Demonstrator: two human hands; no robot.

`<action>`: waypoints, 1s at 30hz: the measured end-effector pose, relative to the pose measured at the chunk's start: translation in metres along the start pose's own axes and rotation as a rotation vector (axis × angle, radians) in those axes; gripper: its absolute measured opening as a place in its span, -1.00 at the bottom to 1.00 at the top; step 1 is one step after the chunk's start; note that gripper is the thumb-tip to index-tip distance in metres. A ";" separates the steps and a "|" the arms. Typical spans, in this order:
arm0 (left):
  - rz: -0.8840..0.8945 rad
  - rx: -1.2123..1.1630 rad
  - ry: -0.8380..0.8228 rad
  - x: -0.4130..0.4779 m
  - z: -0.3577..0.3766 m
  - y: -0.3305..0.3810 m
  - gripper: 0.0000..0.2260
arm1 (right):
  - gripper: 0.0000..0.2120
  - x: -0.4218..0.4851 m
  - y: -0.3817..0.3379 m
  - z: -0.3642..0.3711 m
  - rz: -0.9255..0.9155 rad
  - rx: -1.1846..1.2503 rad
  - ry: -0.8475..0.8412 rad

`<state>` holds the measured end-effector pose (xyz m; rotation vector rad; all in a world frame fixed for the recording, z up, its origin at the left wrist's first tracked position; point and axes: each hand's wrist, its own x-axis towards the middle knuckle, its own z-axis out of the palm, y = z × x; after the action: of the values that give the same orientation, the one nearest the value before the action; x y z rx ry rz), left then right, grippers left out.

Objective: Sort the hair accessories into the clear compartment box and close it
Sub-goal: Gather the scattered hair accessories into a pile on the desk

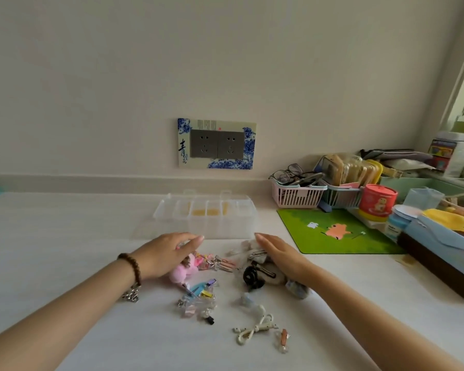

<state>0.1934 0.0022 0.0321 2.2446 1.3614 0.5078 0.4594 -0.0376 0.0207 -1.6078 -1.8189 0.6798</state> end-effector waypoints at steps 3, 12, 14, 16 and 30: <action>-0.029 -0.165 -0.023 -0.004 0.011 -0.007 -0.13 | -0.52 0.000 -0.022 0.022 -0.033 0.010 -0.020; 0.003 -0.285 0.009 -0.020 0.016 -0.006 -0.23 | -0.49 -0.012 -0.049 0.041 -0.069 0.098 -0.082; 0.038 -0.235 0.050 -0.035 0.005 -0.015 -0.14 | -0.45 -0.029 -0.045 0.026 -0.091 0.165 -0.055; 0.030 -0.185 0.074 -0.054 -0.001 -0.025 -0.08 | -0.44 -0.053 -0.041 0.016 -0.127 0.163 -0.026; 0.018 -0.259 0.045 -0.073 0.042 0.019 -0.12 | -0.14 -0.066 -0.039 0.074 -0.278 -0.394 0.064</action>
<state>0.1972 -0.0792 0.0035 2.0474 1.2204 0.7025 0.3836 -0.1065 -0.0089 -1.5436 -2.1703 0.1474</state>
